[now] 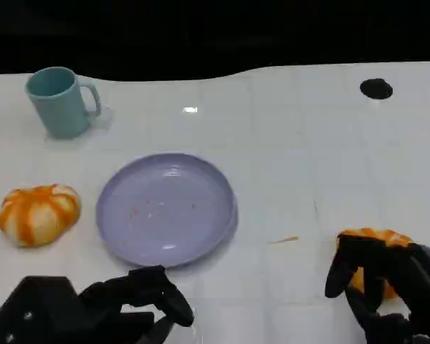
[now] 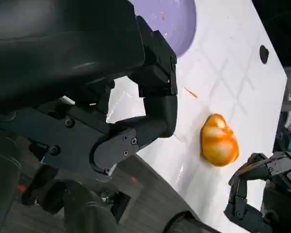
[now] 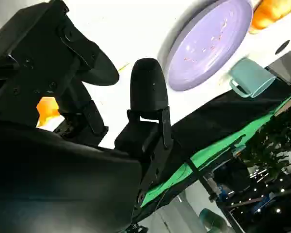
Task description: Grasp the bread from the table and place it into the plate.
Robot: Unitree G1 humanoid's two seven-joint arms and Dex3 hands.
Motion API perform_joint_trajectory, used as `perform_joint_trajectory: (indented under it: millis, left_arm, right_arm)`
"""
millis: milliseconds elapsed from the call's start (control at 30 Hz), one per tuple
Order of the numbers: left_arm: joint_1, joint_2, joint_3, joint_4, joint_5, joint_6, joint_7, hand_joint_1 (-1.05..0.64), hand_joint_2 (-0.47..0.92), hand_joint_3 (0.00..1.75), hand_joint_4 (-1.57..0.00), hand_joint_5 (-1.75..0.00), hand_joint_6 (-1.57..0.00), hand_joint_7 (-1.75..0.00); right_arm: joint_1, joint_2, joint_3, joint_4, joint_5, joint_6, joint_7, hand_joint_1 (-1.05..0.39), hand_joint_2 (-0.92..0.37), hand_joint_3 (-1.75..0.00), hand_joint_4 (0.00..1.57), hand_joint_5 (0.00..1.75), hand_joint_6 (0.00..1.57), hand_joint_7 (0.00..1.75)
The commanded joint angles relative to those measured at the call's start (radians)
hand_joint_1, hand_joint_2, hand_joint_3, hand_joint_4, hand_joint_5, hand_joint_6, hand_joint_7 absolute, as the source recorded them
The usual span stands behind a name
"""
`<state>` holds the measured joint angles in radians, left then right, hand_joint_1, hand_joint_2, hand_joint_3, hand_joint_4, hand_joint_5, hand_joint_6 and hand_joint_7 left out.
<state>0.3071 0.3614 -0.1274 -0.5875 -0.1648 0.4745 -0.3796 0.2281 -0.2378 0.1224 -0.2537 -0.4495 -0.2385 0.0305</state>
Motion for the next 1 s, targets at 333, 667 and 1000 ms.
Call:
perform_joint_trajectory:
  millis: [333,667,1000]
  left_arm:
    - [0.005,0.01,0.002,-0.017,0.003,0.004,-0.002,-0.38,0.79,0.78,-0.69,-1.75,-0.55,-1.67]
    - [0.007,0.008,0.007,-0.014,-0.007,-0.001,-0.008,-0.38,0.79,0.78,-0.69,-1.75,-0.54,-1.67]
    - [0.008,0.005,0.006,-0.022,-0.006,0.011,0.0,-0.37,0.79,0.78,-0.69,-1.75,-0.54,-1.67]
  right_arm:
    - [-0.001,-0.015,-0.018,-0.006,0.014,-0.005,0.002,-0.01,-0.25,-1.41,0.91,1.75,0.85,1.33]
    - [0.001,-0.013,-0.017,-0.011,0.009,-0.003,0.001,-0.01,-0.25,-1.42,0.91,1.75,0.86,1.33]
    - [-0.001,-0.01,-0.023,-0.021,-0.03,-0.009,-0.033,0.01,-0.26,-1.31,0.79,1.72,0.86,1.08]
